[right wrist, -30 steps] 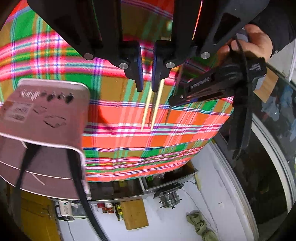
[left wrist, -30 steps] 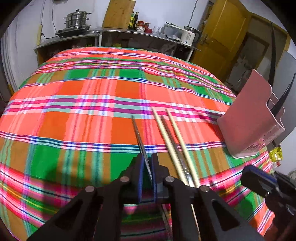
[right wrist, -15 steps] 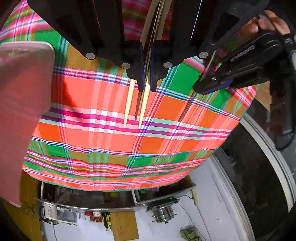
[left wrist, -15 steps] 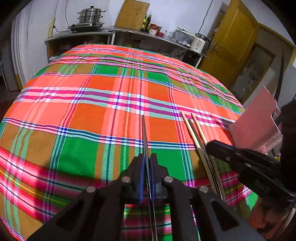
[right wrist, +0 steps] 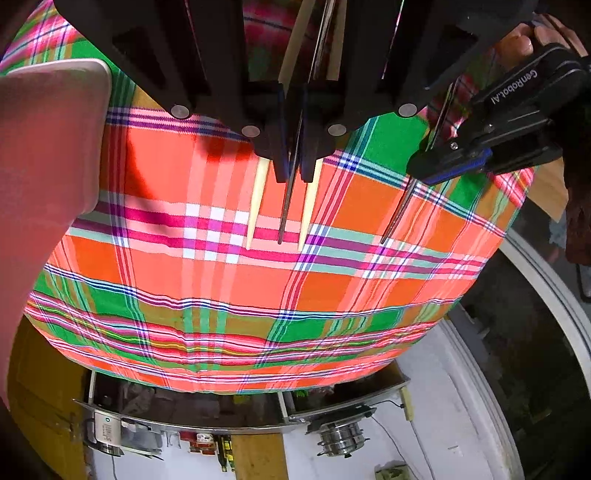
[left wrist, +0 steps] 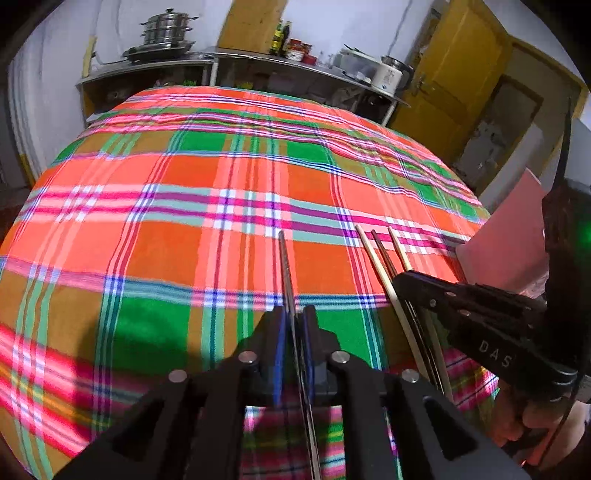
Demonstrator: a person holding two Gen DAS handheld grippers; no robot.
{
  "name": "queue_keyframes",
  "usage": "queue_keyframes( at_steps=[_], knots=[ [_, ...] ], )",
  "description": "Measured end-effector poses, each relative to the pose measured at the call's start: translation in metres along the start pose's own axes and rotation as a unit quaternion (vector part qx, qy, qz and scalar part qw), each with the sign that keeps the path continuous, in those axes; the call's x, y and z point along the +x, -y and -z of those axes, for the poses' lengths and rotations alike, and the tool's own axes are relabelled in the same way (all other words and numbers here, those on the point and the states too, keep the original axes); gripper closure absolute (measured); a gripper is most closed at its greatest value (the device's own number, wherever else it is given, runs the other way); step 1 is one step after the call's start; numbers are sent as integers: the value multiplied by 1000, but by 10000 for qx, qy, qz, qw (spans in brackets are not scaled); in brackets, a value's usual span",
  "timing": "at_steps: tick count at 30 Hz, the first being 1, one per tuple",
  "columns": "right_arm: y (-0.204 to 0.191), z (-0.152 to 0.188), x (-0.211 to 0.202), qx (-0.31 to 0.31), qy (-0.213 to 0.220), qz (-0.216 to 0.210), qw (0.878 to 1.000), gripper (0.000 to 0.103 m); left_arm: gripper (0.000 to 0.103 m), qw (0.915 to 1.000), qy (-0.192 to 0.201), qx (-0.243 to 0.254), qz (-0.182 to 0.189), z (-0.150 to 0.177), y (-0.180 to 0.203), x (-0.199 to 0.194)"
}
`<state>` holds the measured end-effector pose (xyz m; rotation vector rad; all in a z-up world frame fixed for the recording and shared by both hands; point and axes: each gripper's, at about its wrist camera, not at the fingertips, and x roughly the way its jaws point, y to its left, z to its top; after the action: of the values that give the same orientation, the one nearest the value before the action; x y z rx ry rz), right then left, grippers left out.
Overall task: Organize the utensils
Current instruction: 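Grasp a black chopstick with the left tool while the right tool grasps another black chopstick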
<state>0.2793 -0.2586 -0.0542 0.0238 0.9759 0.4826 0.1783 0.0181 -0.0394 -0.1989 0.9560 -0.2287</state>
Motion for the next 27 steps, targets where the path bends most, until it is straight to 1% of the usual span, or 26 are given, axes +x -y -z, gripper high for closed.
queue_keyframes(
  at_steps=[4, 10, 15, 18, 25, 27],
  knots=[
    [-3, -4, 4, -28, -66, 91, 9999, 96, 89, 9997, -70, 193, -119, -8, 6, 7],
    [-4, -12, 8, -41, -147, 194, 9997, 96, 88, 9994, -132, 245, -204, -15, 7, 11],
    [-4, -16, 11, -36, -193, 243, 9995, 96, 89, 9990, -87, 291, -318, -15, 8, 11],
    [-1, -15, 11, 37, -204, 199, 9996, 97, 92, 9990, -67, 293, -336, -14, 8, 11],
    [-6, -18, 13, -60, -241, 355, 9991, 97, 92, 9986, -27, 345, -411, -14, 10, 12],
    [-9, -19, 14, -124, -225, 388, 9989, 97, 96, 9984, 0, 386, -403, -15, 10, 13]
  ],
)
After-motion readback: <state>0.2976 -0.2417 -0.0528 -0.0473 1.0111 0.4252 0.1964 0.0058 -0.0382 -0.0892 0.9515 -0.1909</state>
